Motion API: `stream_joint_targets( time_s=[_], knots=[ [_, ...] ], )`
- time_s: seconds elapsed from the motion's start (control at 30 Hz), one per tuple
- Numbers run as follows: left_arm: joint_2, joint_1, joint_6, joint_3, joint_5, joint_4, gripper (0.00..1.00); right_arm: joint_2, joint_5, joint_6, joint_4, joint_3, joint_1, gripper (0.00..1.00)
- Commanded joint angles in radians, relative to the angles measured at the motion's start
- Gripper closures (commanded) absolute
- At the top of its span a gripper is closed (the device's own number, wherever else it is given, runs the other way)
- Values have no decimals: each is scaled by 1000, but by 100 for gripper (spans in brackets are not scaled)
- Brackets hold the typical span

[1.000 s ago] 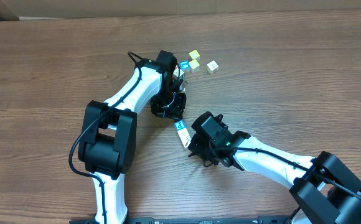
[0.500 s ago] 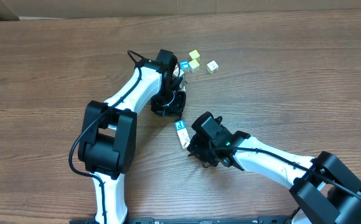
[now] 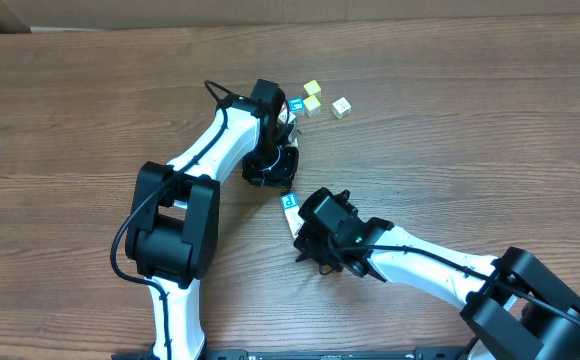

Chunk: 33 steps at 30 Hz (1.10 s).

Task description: Flip 3 blocks

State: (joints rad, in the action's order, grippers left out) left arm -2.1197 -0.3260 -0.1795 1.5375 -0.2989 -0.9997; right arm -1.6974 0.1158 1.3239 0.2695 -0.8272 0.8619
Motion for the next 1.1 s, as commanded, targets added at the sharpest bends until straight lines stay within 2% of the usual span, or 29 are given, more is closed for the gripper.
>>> stream_joint_targets(
  time_s=[0.0,0.43,1.07],
  knots=[
    [-13,-4,15,-13,10,-3,96,-18,-37,18,-11,6,8,96],
    [-13,-11,15,-13,10,-11,96,-20,-37,49,-48,5,8,96],
    [-13,-23,15,-13,10,-24,96,-20,-53,348,-59,6,48,96]
  ],
)
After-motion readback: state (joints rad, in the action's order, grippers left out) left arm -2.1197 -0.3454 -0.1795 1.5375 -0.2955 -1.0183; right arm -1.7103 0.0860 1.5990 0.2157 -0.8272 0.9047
